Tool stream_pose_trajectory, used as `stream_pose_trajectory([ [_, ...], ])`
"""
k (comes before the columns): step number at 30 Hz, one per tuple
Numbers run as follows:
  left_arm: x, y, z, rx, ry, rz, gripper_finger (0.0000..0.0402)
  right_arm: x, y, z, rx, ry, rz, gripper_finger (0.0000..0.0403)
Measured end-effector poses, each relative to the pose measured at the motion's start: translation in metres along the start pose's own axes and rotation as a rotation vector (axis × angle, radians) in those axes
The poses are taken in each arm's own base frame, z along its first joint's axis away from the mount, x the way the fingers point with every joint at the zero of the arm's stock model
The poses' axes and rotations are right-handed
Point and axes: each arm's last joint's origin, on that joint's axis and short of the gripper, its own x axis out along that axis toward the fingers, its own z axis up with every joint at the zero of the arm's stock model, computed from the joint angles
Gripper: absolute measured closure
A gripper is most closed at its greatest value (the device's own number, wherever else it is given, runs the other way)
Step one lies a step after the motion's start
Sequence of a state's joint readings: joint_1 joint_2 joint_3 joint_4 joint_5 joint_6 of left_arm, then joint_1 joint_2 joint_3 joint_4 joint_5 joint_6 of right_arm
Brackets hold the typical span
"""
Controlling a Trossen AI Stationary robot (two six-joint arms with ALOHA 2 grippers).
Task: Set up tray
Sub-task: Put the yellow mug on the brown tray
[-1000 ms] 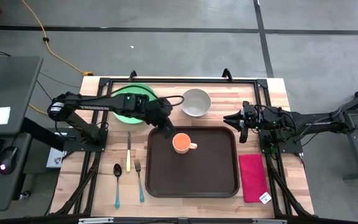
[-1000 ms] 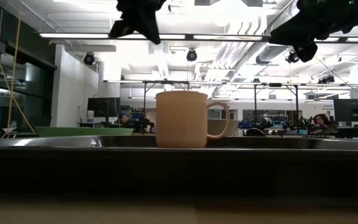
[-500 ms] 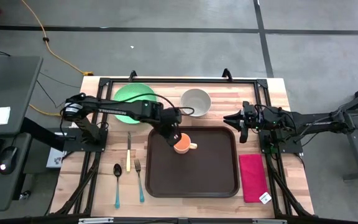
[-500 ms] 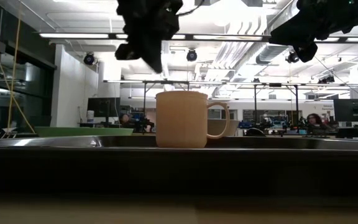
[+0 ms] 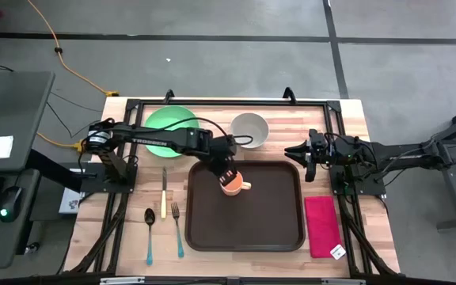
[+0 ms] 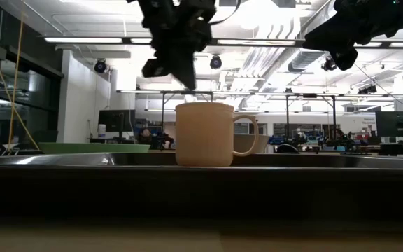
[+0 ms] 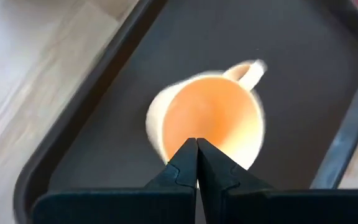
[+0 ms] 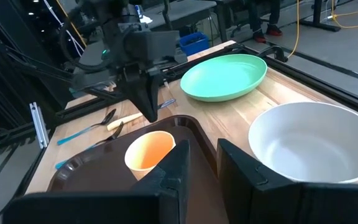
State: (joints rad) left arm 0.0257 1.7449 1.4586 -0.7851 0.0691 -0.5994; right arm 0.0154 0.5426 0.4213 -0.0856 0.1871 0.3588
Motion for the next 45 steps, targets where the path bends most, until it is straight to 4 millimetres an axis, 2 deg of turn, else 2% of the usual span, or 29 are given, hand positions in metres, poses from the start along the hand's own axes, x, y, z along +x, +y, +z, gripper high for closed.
stream_pose_trajectory([
  [14, 0.0, -0.003, 0.001, 0.063, -0.025, -0.011, 0.0365, 0.0, 0.0, 0.0, 0.024, 0.0, 0.0, 0.0345],
  [25, 0.0, -0.002, -0.001, 0.047, -0.007, 0.003, 0.0366, 0.0, 0.0, 0.0, 0.05, 0.003, 0.007, 0.0344],
  [32, 0.003, 0.005, -0.009, -0.01, 0.074, 0.083, 0.0367, 0.0, 0.001, 0.0, 0.066, 0.011, 0.024, 0.0347],
  [45, 0.002, 0.005, -0.009, -0.026, 0.059, 0.114, 0.0367, 0.0, -0.001, -0.001, 0.111, 0.019, 0.024, 0.0346],
])
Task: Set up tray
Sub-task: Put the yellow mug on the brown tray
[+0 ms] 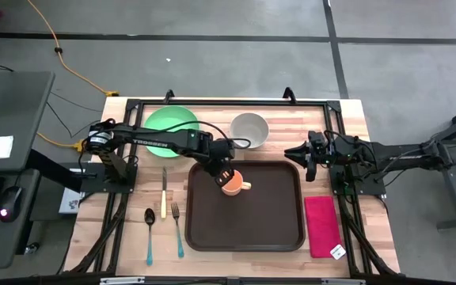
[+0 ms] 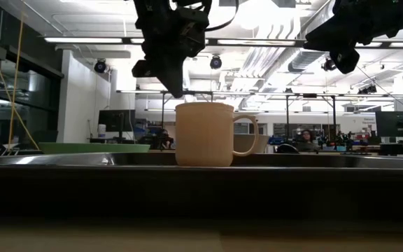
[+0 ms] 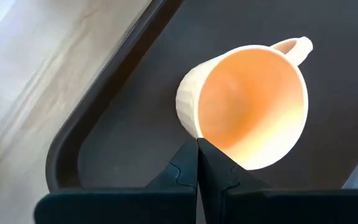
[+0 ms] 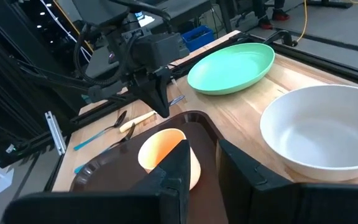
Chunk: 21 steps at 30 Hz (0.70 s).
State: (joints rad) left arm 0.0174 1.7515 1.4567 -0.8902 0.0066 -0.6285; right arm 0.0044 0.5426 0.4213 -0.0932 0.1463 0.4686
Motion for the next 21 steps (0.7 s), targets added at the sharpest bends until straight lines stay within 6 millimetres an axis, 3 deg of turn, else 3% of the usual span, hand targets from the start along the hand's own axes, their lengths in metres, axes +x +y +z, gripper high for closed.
stream_pose_trajectory([
  [16, 0.0, -0.0006, 0.0027, 0.002, -0.033, 0.0, 0.0365, 0.0, 0.0001, -0.0003, 0.003, 0.005, 0.006, 0.0348],
  [21, -0.0001, -0.0003, 0.0029, 0.001, -0.04, 0.01, 0.0328, 0.0, 0.0001, -0.0003, 0.003, 0.005, 0.006, 0.0345],
])
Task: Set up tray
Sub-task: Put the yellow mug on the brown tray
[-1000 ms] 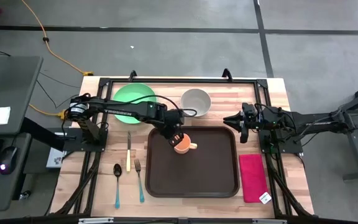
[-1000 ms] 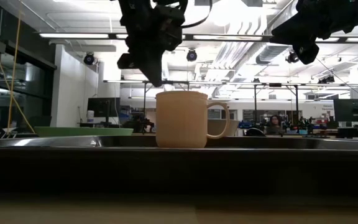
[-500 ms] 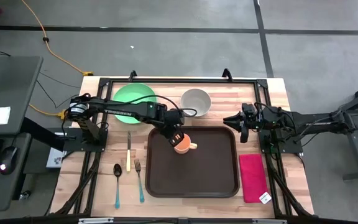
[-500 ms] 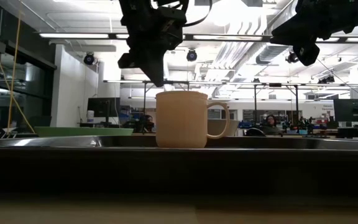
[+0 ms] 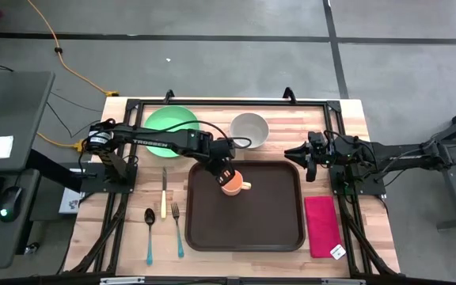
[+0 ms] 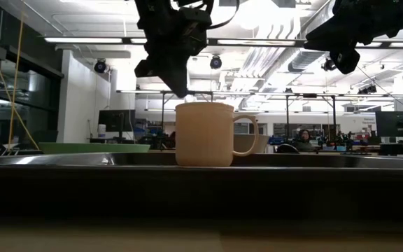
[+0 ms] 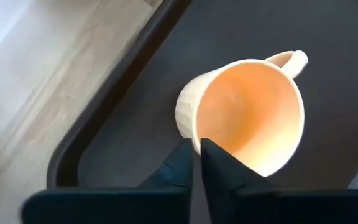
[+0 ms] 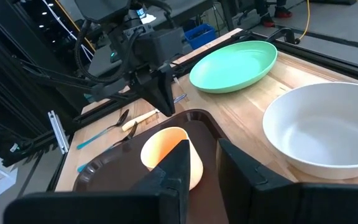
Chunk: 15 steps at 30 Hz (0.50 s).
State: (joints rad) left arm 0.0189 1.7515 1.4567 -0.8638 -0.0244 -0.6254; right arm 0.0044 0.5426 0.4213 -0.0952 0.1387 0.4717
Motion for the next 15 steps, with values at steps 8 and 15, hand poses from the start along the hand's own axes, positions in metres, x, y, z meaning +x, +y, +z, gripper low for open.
stream_pose_trajectory([
  [8, 0.0001, 0.0003, 0.0003, 0.003, -0.008, 0.01, 0.0224, 0.0, -0.0001, -0.0001, 0.0, 0.001, -0.003, 0.0347],
  [15, 0.0001, 0.0002, 0.0003, 0.061, -0.008, 0.009, 0.0172, 0.0, -0.0002, -0.0002, 0.0, 0.001, -0.004, 0.0346],
])
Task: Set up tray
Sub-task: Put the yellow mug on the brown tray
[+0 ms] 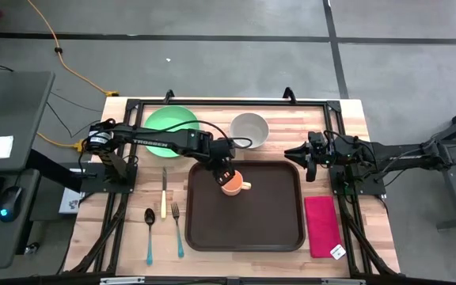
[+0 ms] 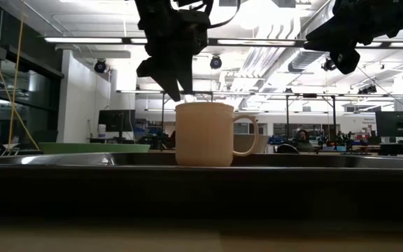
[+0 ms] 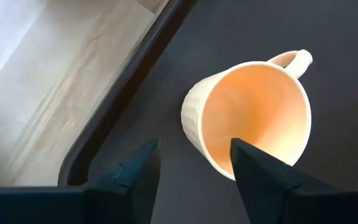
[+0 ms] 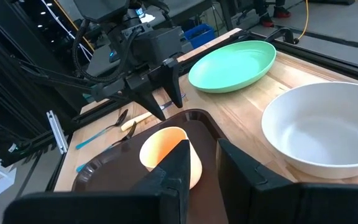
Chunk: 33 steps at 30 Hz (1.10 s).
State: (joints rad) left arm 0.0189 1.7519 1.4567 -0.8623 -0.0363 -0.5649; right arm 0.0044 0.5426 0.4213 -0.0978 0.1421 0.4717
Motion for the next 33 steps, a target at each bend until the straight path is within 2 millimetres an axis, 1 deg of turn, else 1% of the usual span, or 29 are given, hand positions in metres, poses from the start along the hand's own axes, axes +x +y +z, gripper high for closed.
stream_pose_trajectory([
  [6, 0.0, -0.001, 0.0, 0.02, 0.01, -0.017, 0.0153, 0.0, 0.0, 0.0, 0.0, 0.0, 0.0, 0.0347],
  [11, 0.001, -0.001, 0.0, 0.021, 0.011, -0.015, 0.0149, 0.0, 0.0, 0.0, 0.003, 0.0, 0.0, 0.0344],
  [15, 0.011, 0.0, -0.003, 0.021, 0.033, -0.002, 0.0149, 0.0, 0.0, 0.0, 0.003, 0.0, 0.0, 0.0345],
  [17, 0.017, -0.002, 0.0, 0.02, 0.015, -0.014, 0.0149, 0.0, 0.0, 0.0, 0.003, 0.0, 0.0, 0.0347],
  [19, 0.022, 0.0, -0.003, 0.012, 0.053, 0.005, 0.015, 0.0, 0.0, 0.0, 0.003, 0.0, -0.001, 0.0347],
  [22, 0.026, -0.001, -0.001, 0.012, 0.041, 0.001, 0.0154, 0.0, 0.0, 0.0, 0.003, 0.002, -0.002, 0.0346],
  [24, 0.028, 0.0, -0.003, 0.012, 0.068, 0.019, 0.0157, 0.0, 0.0, 0.0, 0.003, 0.002, -0.002, 0.0345],
  [26, 0.035, -0.002, 0.0, 0.012, 0.047, 0.008, 0.016, 0.0, 0.0, 0.0, 0.003, 0.005, -0.003, 0.0346],
  [28, 0.038, 0.0, -0.003, 0.013, 0.078, 0.027, 0.0164, 0.0, 0.0, 0.0, 0.003, 0.004, -0.004, 0.0346],
  [30, 0.043, -0.002, 0.0, 0.013, 0.057, 0.013, 0.0167, 0.0, 0.0, 0.0, 0.003, 0.002, -0.009, 0.0345],
  [33, 0.05, -0.001, -0.003, 0.013, 0.096, 0.029, 0.0173, 0.0, 0.0, 0.0, 0.002, 0.002, -0.01, 0.0345],
])
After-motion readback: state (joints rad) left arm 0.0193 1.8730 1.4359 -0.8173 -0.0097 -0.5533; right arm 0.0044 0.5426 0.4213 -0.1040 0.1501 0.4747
